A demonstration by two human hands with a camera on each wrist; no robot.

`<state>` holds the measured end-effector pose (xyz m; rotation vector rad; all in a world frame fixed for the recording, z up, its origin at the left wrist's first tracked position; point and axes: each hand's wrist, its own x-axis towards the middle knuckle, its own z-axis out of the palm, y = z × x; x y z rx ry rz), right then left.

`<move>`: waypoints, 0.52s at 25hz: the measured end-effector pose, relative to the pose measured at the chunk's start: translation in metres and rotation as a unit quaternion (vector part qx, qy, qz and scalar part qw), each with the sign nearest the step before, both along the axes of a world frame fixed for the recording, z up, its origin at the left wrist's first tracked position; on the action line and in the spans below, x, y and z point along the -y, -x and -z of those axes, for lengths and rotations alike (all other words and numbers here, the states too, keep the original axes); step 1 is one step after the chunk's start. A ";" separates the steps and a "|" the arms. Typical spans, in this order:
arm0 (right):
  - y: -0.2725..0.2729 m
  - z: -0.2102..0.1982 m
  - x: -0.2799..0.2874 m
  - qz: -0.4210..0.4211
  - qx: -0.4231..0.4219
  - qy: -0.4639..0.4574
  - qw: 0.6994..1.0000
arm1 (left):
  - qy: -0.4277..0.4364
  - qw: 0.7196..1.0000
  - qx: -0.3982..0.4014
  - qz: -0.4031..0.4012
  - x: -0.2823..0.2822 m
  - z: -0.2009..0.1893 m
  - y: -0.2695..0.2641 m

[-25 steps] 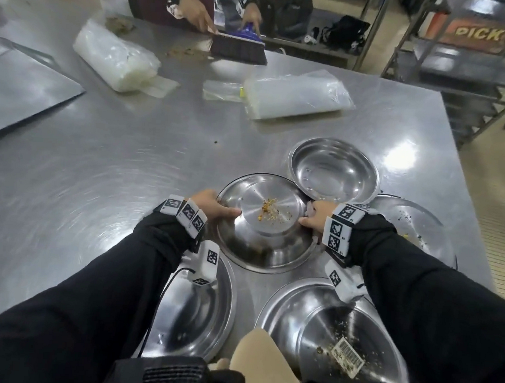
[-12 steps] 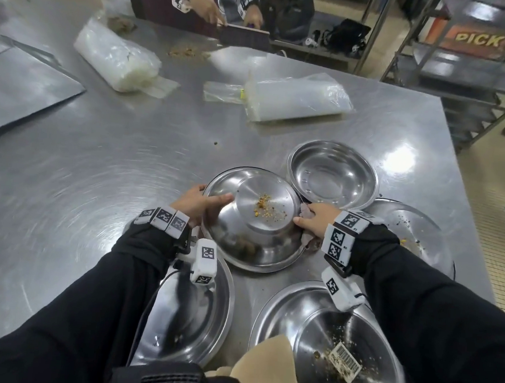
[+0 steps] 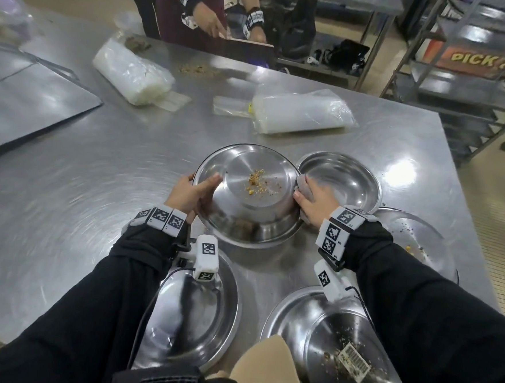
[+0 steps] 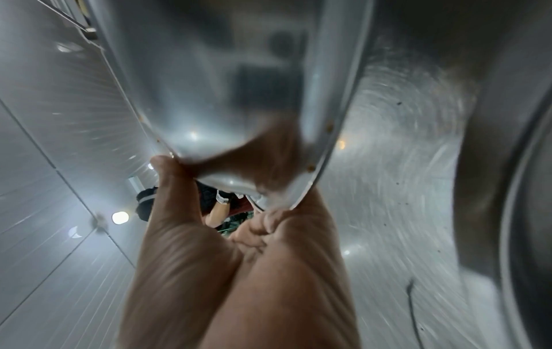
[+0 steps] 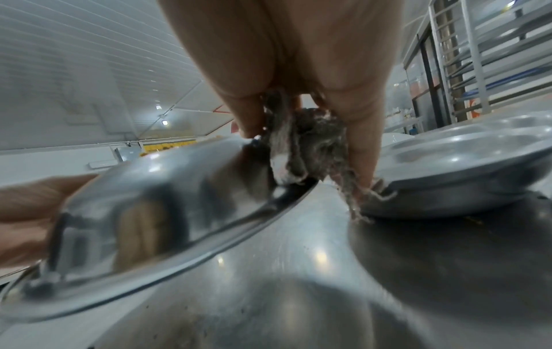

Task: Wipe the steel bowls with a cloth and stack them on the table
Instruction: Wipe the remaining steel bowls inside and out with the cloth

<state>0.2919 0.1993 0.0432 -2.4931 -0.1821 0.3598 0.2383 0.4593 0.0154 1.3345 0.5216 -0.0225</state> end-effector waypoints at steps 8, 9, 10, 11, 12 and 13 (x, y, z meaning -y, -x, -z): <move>0.014 -0.029 0.060 0.157 0.104 -0.100 0.977 | 0.007 0.997 0.055 0.044 0.069 -0.031 -0.017; 0.019 -0.034 0.079 0.180 0.112 -0.103 0.972 | 0.002 0.996 0.061 0.062 0.087 -0.039 -0.020; 0.024 -0.039 0.099 0.200 0.122 -0.104 0.967 | -0.001 0.994 0.067 0.081 0.106 -0.045 -0.022; 0.031 -0.045 0.121 0.221 0.131 -0.102 0.961 | -0.006 0.991 0.077 0.105 0.126 -0.053 -0.025; 0.040 -0.050 0.144 0.239 0.140 -0.096 0.956 | -0.010 0.989 0.083 0.126 0.147 -0.055 -0.028; 0.049 -0.055 0.168 0.259 0.145 -0.086 0.951 | -0.015 0.986 0.081 0.148 0.170 -0.061 -0.029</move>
